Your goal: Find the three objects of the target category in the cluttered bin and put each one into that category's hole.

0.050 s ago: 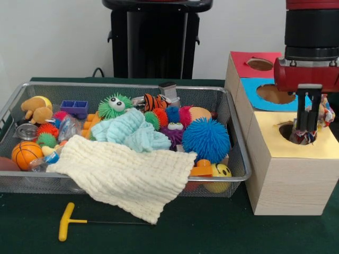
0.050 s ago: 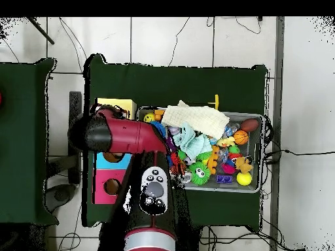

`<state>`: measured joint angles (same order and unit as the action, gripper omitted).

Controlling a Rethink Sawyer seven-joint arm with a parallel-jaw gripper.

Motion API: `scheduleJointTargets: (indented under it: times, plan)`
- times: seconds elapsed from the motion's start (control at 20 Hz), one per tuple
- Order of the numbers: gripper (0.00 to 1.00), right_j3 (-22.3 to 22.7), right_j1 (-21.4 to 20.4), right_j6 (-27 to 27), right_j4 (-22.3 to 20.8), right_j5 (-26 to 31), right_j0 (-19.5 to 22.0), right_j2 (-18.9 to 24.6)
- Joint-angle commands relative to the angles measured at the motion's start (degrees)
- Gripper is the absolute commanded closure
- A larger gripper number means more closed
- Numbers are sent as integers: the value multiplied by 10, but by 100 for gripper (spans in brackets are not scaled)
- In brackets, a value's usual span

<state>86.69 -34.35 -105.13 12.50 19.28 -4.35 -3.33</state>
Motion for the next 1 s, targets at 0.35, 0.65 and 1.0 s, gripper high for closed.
scheduleJointTargets:
  times: [0.35,0.65,1.0]
  plan:
    - [100,-37,-126,52,-59,242,53,16]
    - [100,-40,-144,35,-81,266,58,22]
    - [100,-9,-157,5,-84,263,53,29]
